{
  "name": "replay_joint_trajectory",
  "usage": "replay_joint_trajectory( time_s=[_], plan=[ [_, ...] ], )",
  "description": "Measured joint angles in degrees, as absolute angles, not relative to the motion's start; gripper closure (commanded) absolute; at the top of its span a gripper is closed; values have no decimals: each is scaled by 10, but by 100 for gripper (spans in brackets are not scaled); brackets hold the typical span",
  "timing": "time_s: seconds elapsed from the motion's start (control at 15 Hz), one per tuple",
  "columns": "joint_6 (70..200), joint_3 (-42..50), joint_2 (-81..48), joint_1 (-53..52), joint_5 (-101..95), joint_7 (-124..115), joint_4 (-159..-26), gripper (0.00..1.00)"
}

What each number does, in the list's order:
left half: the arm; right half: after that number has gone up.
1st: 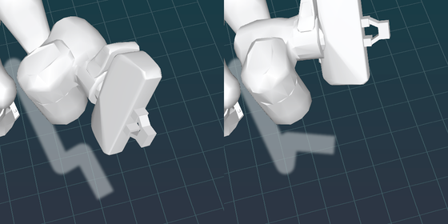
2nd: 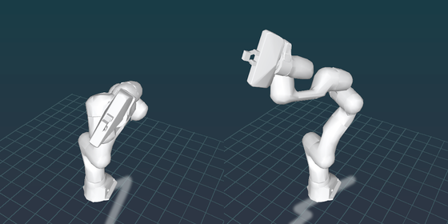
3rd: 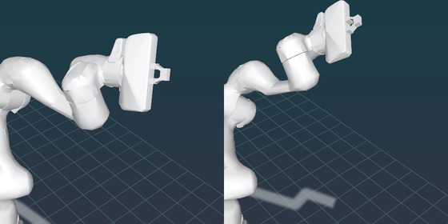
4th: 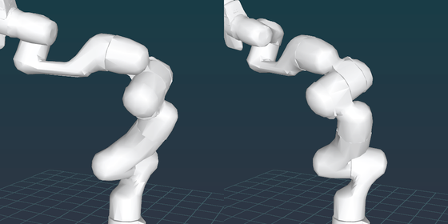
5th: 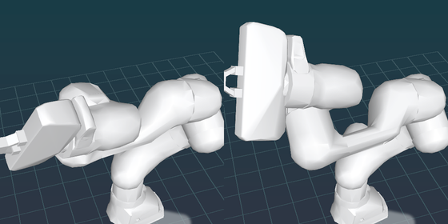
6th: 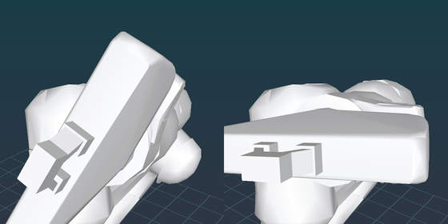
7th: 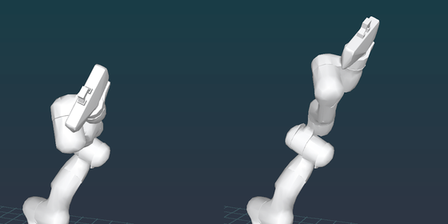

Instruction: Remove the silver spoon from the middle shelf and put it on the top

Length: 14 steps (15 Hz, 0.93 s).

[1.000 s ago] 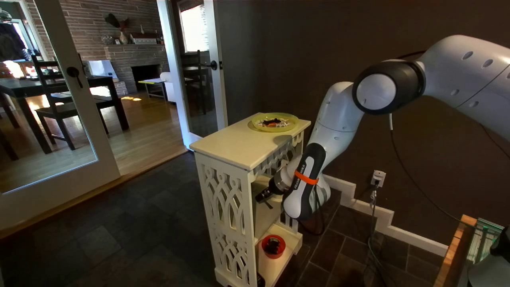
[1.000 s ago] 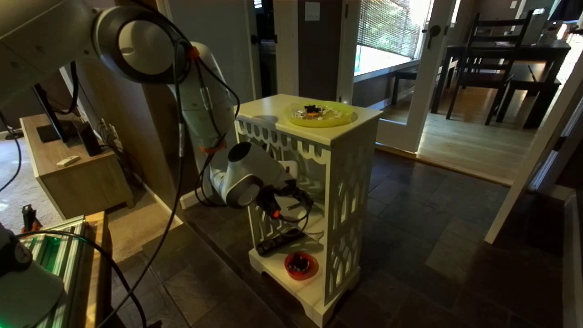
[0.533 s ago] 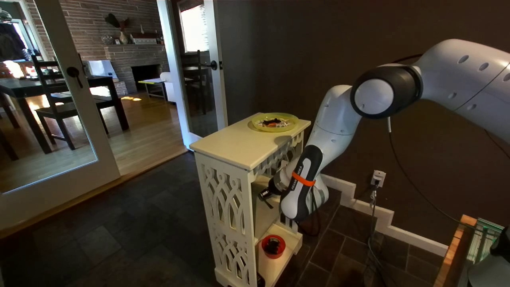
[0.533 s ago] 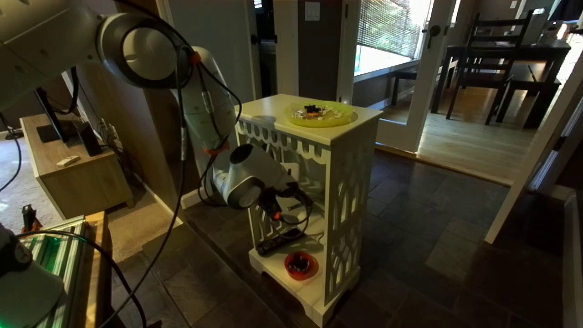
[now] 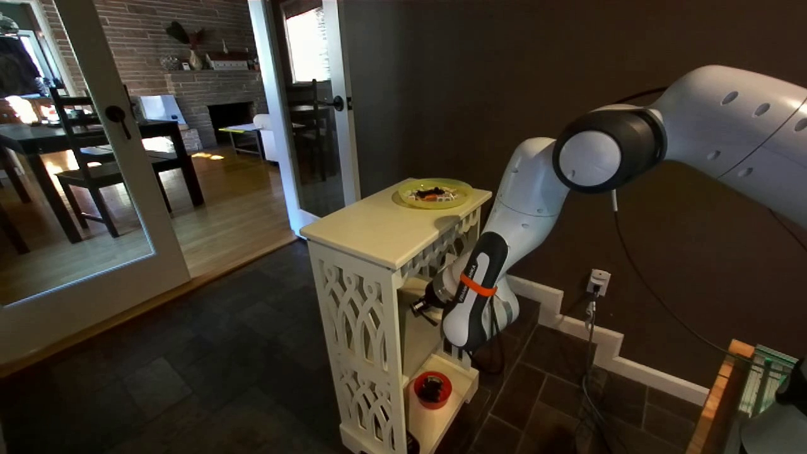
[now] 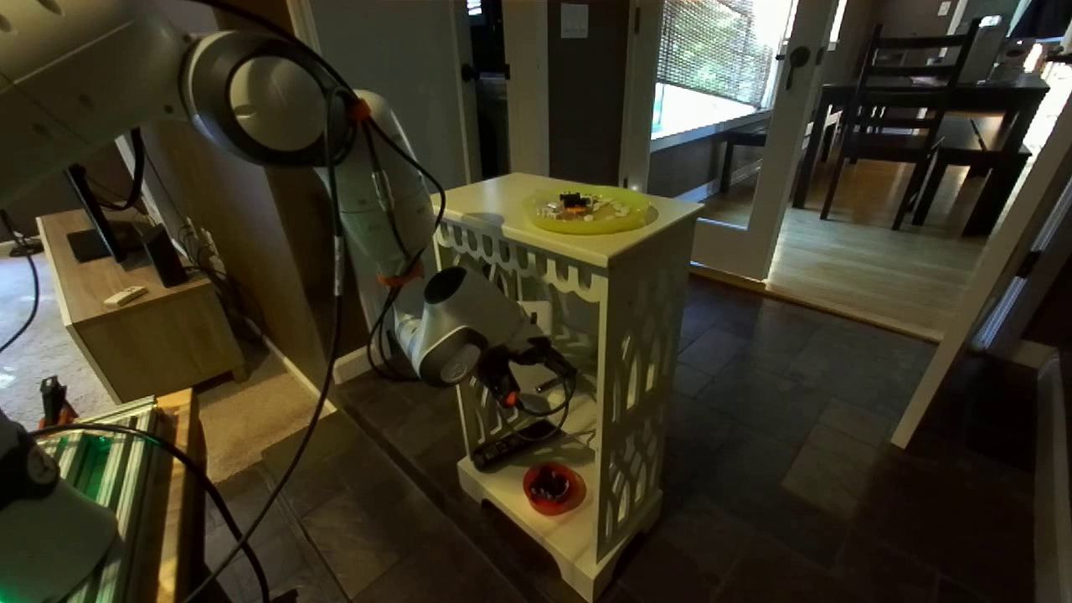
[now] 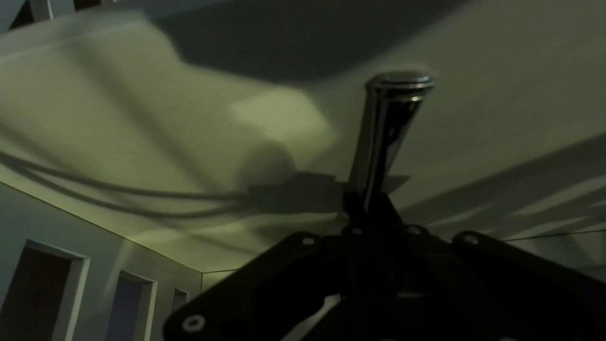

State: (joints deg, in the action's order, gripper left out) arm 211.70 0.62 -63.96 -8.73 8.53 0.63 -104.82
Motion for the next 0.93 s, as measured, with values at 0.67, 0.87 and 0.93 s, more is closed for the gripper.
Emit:
replay_joint_trajectory(
  time_s=[0.67, 0.87, 0.93],
  plan=[
    [2131, 11, -617, -104, 82, 32, -1100, 98],
    [2157, 15, -609, -112, 82, 38, -1132, 98],
    [2167, 17, -606, -114, 82, 39, -1143, 98]
  ],
)
